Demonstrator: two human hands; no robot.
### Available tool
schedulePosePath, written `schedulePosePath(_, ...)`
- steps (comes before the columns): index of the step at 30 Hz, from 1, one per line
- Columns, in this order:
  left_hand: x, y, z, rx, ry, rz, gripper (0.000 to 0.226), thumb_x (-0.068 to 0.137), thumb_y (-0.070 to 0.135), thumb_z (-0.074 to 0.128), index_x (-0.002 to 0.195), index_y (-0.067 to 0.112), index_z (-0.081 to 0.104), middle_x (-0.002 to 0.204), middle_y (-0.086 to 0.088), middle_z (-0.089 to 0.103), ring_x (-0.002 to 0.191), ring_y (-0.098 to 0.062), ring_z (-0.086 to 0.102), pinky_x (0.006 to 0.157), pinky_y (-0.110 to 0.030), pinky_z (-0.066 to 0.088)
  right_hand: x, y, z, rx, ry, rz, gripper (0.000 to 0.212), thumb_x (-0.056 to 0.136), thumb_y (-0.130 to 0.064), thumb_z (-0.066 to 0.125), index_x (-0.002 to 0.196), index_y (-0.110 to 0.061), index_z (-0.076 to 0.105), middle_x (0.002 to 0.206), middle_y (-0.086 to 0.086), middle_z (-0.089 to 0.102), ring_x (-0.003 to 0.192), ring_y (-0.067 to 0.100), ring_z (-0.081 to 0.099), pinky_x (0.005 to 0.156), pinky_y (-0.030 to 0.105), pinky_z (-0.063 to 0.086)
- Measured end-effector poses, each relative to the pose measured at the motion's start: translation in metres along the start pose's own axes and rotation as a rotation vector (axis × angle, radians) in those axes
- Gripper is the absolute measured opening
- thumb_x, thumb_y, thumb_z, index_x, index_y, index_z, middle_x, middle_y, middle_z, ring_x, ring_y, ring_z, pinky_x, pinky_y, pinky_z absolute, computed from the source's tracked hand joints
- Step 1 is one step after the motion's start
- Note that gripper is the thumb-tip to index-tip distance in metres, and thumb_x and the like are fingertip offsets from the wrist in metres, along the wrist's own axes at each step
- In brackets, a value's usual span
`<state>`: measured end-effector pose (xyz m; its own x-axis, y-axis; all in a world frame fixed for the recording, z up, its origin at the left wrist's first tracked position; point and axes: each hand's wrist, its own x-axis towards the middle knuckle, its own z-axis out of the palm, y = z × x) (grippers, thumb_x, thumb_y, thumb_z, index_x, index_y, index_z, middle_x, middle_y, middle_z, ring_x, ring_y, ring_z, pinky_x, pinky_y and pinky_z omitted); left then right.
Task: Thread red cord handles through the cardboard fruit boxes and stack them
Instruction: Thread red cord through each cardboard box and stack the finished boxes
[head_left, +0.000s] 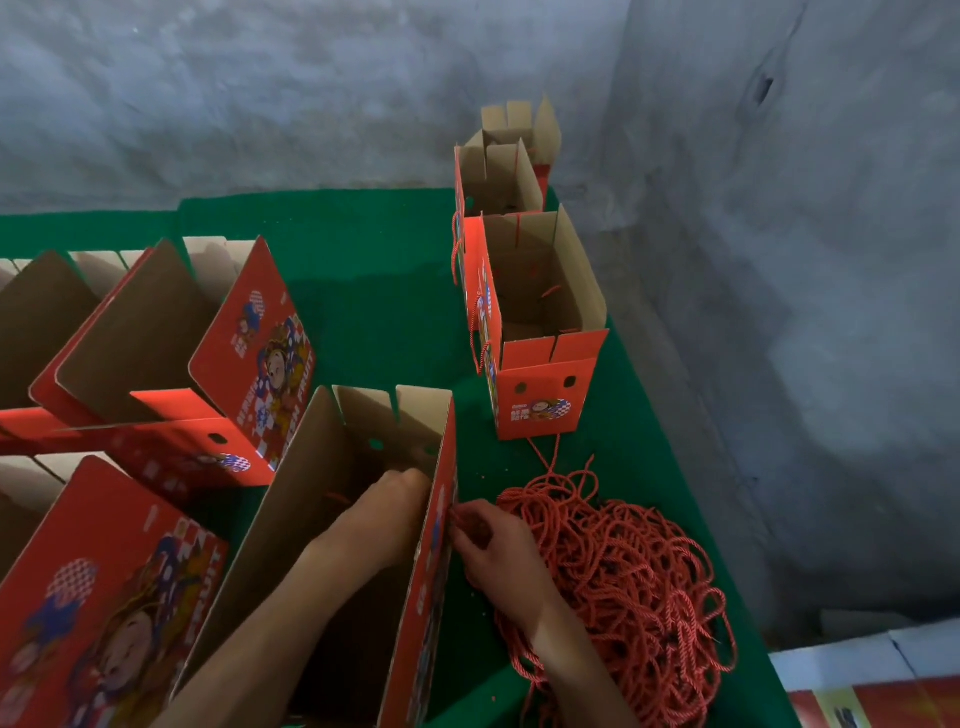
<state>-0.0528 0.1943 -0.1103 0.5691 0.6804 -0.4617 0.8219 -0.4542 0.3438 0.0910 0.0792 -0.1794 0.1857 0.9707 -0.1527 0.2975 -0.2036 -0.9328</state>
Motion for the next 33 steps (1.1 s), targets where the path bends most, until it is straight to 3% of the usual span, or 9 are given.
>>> schedulePosePath(4, 0.000, -0.001, 0.001, 0.016, -0.022, -0.021, 0.050, 0.089, 0.025, 0.075, 0.134, 0.019, 0.053, 0.129, -0.001, 0.055, 0.112, -0.014, 0.060, 0.095, -0.029, 0.055, -0.002, 0.028, -0.010, -0.340, -0.059, 0.082, 0.014, 0.098, -0.023, 0.063, 0.109, -0.018, 0.072, 0.100, -0.004, 0.074, 0.089, 0.012, 0.069, 0.081, 0.040, 0.057)
schedulePosePath(8, -0.006, -0.005, -0.007, -0.303, -0.010, -0.231, 0.019, 0.091, 0.018, 0.071, 0.104, 0.018, 0.058, 0.099, -0.002, 0.069, 0.075, -0.015, 0.073, 0.054, -0.019, 0.057, -0.005, 0.047, -0.027, -0.526, 0.151, 0.116, 0.018, 0.104, -0.021, 0.053, 0.092, -0.019, 0.066, 0.094, -0.001, 0.068, 0.088, 0.020, 0.063, 0.081, 0.040, 0.052)
schedulePosePath(11, -0.018, -0.003, -0.018, -0.632, -0.001, -0.284, 0.021, 0.101, 0.030, 0.057, 0.104, 0.010, 0.060, 0.085, -0.011, 0.075, 0.065, -0.019, 0.076, 0.051, -0.028, 0.060, -0.007, 0.042, -0.048, -0.514, 0.351, 0.138, 0.030, 0.109, -0.029, 0.047, 0.097, -0.014, 0.071, 0.090, 0.001, 0.069, 0.082, 0.023, 0.065, 0.071, 0.036, 0.047)
schedulePosePath(13, -0.028, 0.005, -0.021, -0.777, -0.018, -0.276, 0.043, 0.101, 0.051, 0.047, 0.109, 0.011, 0.060, 0.091, -0.013, 0.074, 0.070, -0.024, 0.077, 0.051, -0.033, 0.061, -0.009, 0.027, -0.059, -0.384, 0.402, 0.133, 0.036, 0.109, -0.034, 0.047, 0.096, -0.013, 0.074, 0.081, 0.001, 0.073, 0.073, 0.022, 0.072, 0.067, 0.041, 0.055)
schedulePosePath(16, -0.044, 0.020, -0.023, -0.890, -0.016, -0.238, 0.062, 0.088, 0.080, 0.029, 0.104, 0.030, 0.061, 0.097, -0.006, 0.072, 0.078, -0.022, 0.075, 0.052, -0.034, 0.060, -0.008, -0.002, -0.066, 0.150, 0.363, 0.176, 0.036, 0.108, -0.035, 0.052, 0.094, -0.013, 0.076, 0.084, 0.005, 0.078, 0.075, 0.021, 0.078, 0.071, 0.041, 0.064)
schedulePosePath(22, -0.073, 0.036, -0.025, -0.856, -0.024, -0.109, 0.058, 0.081, 0.086, 0.038, 0.113, 0.040, 0.055, 0.106, 0.004, 0.069, 0.086, -0.016, 0.074, 0.056, -0.028, 0.060, -0.003, -0.036, -0.068, 0.889, 0.253, 0.299, 0.030, 0.105, -0.027, 0.059, 0.094, -0.007, 0.080, 0.107, 0.022, 0.077, 0.086, 0.035, 0.077, 0.068, 0.036, 0.063)
schedulePosePath(28, -0.080, 0.027, -0.021, -0.835, -0.095, -0.102, 0.014, 0.101, 0.040, 0.053, 0.112, 0.046, 0.047, 0.109, 0.004, 0.069, 0.086, -0.012, 0.076, 0.063, -0.028, 0.062, 0.008, -0.022, -0.061, 1.136, 0.289, 0.405, 0.041, 0.111, -0.028, 0.045, 0.119, 0.008, 0.064, 0.112, 0.028, 0.074, 0.100, 0.037, 0.076, 0.071, 0.035, 0.064)
schedulePosePath(31, -0.078, 0.023, -0.016, -0.893, -0.142, -0.121, 0.010, 0.101, 0.044, 0.048, 0.107, 0.052, 0.047, 0.112, 0.005, 0.070, 0.091, -0.012, 0.075, 0.070, -0.031, 0.064, 0.013, -0.004, -0.059, 1.205, 0.219, 0.437, 0.051, 0.112, -0.040, 0.036, 0.130, 0.003, 0.057, 0.119, 0.027, 0.072, 0.109, 0.039, 0.073, 0.081, 0.044, 0.063)
schedulePosePath(33, -0.076, 0.022, -0.011, -0.918, -0.149, -0.144, 0.012, 0.097, 0.052, 0.045, 0.108, 0.052, 0.050, 0.112, 0.007, 0.071, 0.095, -0.014, 0.075, 0.077, -0.033, 0.063, 0.019, 0.008, -0.057, 1.022, 0.211, 0.490, 0.053, 0.111, -0.049, 0.035, 0.129, -0.006, 0.060, 0.117, 0.021, 0.075, 0.106, 0.036, 0.075, 0.086, 0.046, 0.058)
